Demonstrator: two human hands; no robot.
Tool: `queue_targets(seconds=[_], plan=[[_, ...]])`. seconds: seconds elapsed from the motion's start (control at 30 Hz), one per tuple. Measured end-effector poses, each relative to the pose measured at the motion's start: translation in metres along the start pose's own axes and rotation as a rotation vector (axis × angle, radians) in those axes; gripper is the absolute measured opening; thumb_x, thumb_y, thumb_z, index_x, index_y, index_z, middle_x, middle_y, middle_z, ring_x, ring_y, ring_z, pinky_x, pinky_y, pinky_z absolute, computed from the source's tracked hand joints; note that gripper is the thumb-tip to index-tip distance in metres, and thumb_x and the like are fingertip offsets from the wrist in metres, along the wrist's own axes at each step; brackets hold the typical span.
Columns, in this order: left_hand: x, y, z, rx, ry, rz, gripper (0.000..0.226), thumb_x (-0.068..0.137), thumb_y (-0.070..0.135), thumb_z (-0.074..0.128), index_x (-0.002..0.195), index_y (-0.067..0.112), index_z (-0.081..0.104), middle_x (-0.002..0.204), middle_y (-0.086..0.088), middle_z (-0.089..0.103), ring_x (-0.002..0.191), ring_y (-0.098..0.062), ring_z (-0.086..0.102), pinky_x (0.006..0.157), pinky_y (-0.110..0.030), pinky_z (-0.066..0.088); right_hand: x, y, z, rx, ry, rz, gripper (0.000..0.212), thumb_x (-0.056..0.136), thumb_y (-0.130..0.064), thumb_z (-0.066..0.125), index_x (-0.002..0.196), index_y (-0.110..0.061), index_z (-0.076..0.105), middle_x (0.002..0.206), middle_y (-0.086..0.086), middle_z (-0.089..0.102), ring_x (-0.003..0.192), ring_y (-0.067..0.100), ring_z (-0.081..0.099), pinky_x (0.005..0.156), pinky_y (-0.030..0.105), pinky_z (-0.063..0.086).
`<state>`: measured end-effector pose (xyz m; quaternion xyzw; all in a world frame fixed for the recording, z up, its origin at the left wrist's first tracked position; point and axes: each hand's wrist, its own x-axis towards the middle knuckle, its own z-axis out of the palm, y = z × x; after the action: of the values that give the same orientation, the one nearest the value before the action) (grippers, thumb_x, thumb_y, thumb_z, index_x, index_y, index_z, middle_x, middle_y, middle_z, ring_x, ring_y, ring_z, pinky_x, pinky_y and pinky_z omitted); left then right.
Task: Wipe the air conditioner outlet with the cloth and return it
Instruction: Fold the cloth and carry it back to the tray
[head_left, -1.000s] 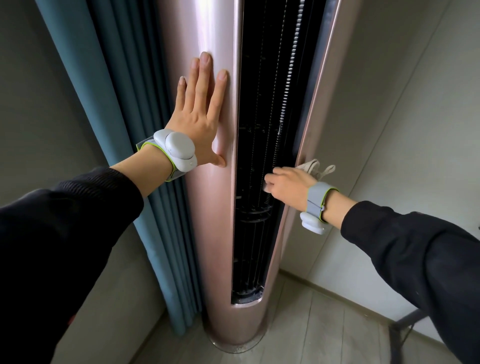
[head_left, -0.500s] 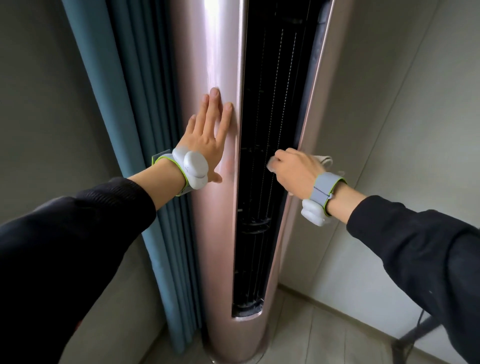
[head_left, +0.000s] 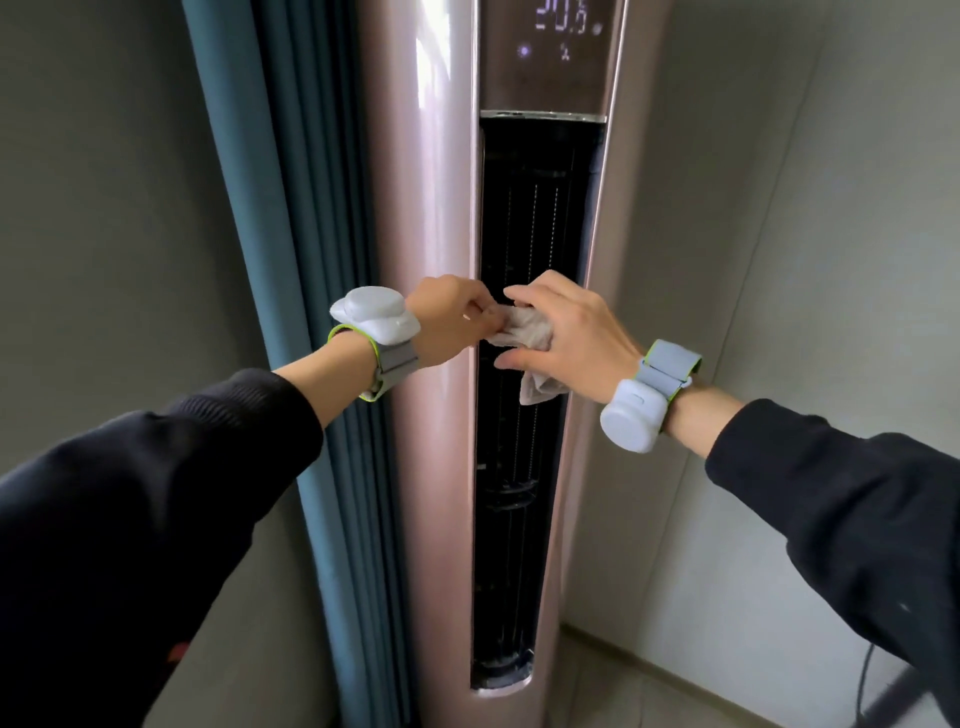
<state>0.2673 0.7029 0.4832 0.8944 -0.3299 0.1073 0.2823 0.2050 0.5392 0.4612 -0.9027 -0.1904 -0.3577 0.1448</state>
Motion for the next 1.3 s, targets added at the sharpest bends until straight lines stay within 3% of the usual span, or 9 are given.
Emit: queue_targets(seconds=[0.2,0.27,0.37,0.5,0.67,0.8,1.0,1.13,1.3], plan=[[0.005,0.005,-0.017,0.025,-0.075,0.041,0.01,0.081,0.019,0.07,0.091,0.019,0.069,0.09,0.0,0.071,0.082,-0.016,0.064,0.078,-0.028,0.052,-0.005,-0.003,-0.019,-0.086,-0.263,0.014,0.079,0.071,-0.031,0.083,0.136,-0.009,0.045,0.12,0.006,0.049,0.101,0.021,0.054,0.088,0.034,0.049],[0.006,0.005,-0.019,0.074,-0.091,0.085,0.01,0.08,0.017,0.071,0.089,0.021,0.068,0.087,0.002,0.07,0.073,-0.01,0.058,0.072,-0.022,0.047,-0.006,0.0,-0.023,-0.132,-0.342,0.038,0.068,0.078,-0.022,0.075,0.138,-0.013,0.044,0.121,0.006,0.051,0.104,0.022,0.054,0.089,0.035,0.048],[0.008,0.005,-0.018,0.152,-0.118,0.143,0.011,0.08,0.015,0.071,0.09,0.019,0.069,0.082,0.006,0.066,0.066,-0.004,0.051,0.067,-0.019,0.04,-0.005,0.004,-0.029,-0.185,-0.36,0.024,0.039,0.084,-0.01,0.062,0.123,-0.011,0.06,0.117,0.008,0.057,0.101,0.024,0.057,0.089,0.034,0.048],[0.013,0.001,-0.015,0.217,-0.133,0.167,0.013,0.081,0.019,0.07,0.094,0.017,0.069,0.082,0.007,0.064,0.065,-0.001,0.048,0.067,-0.019,0.036,-0.004,0.014,-0.035,-0.225,-0.329,0.089,0.019,0.081,-0.001,0.052,0.087,0.001,0.07,0.087,0.018,0.066,0.076,0.032,0.059,0.074,0.042,0.053],[0.023,0.006,-0.007,0.263,-0.171,0.179,0.009,0.081,0.023,0.07,0.09,0.022,0.066,0.08,0.009,0.063,0.068,-0.006,0.051,0.059,-0.018,0.036,0.001,0.025,-0.046,-0.175,-0.351,0.197,0.021,0.079,-0.003,0.059,0.088,-0.013,0.075,0.061,0.004,0.064,0.059,0.02,0.053,0.058,0.026,0.045],[0.031,0.013,0.004,0.277,-0.199,0.201,0.009,0.082,0.022,0.069,0.091,0.019,0.066,0.083,0.005,0.065,0.078,-0.015,0.059,0.069,-0.021,0.044,0.0,0.034,-0.051,-0.222,-0.402,0.212,0.017,0.078,-0.008,0.064,0.09,-0.014,0.074,0.067,0.004,0.068,0.063,0.019,0.054,0.065,0.03,0.05],[0.046,0.041,0.038,0.315,-0.248,0.282,0.012,0.082,0.024,0.07,0.092,0.018,0.067,0.086,0.004,0.064,0.083,-0.016,0.06,0.082,-0.029,0.049,-0.023,0.065,-0.066,-0.283,-0.385,0.297,0.017,0.076,-0.01,0.065,0.09,-0.013,0.074,0.07,0.003,0.066,0.07,0.019,0.052,0.06,0.021,0.041],[0.059,0.079,0.075,0.339,-0.286,0.335,0.017,0.082,0.027,0.07,0.095,0.016,0.067,0.087,0.004,0.062,0.084,-0.017,0.059,0.08,-0.025,0.047,-0.058,0.098,-0.088,-0.308,-0.402,0.373,0.017,0.077,-0.015,0.071,0.094,-0.016,0.074,0.084,0.004,0.074,0.072,0.015,0.053,0.046,0.015,0.035],[0.071,0.134,0.143,0.291,-0.328,0.372,0.013,0.079,0.024,0.069,0.09,0.017,0.068,0.082,0.005,0.065,0.077,-0.016,0.058,0.077,-0.025,0.047,-0.116,0.147,-0.13,-0.292,-0.457,0.514,0.026,0.074,-0.018,0.079,0.099,-0.014,0.073,0.093,0.009,0.073,0.078,0.02,0.058,0.065,0.02,0.042]])
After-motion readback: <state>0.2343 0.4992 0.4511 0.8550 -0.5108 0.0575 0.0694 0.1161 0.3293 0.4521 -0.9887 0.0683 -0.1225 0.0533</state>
